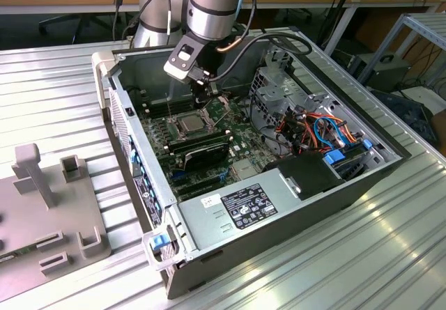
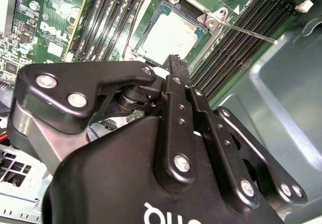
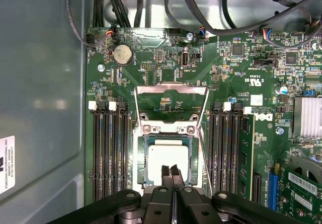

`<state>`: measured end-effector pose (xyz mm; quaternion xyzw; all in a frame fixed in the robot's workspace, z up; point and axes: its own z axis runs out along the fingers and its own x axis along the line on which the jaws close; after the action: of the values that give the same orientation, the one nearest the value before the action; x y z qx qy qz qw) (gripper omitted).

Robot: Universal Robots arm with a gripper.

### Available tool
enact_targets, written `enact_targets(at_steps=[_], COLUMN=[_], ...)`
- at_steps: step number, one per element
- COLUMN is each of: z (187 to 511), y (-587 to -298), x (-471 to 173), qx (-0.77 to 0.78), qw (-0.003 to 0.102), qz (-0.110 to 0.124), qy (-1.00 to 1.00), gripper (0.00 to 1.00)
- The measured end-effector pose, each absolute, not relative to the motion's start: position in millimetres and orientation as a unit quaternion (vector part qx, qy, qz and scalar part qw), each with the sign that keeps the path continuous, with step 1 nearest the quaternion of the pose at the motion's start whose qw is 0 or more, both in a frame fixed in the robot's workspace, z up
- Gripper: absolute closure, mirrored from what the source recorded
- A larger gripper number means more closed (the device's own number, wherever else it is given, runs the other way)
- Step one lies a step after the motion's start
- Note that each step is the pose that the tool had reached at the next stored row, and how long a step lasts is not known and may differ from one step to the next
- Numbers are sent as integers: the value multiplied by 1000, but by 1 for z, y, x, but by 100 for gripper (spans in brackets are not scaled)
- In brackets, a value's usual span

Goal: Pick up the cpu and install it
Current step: 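Close the cpu cover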

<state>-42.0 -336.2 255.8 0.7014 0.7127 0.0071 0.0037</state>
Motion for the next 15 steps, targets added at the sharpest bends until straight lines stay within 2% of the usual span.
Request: enact_targets(at_steps=[15], z=[256], y=[-336], x=[-36], qx=[701], qw=[4], qz=[7], qy=[713], gripper=[89])
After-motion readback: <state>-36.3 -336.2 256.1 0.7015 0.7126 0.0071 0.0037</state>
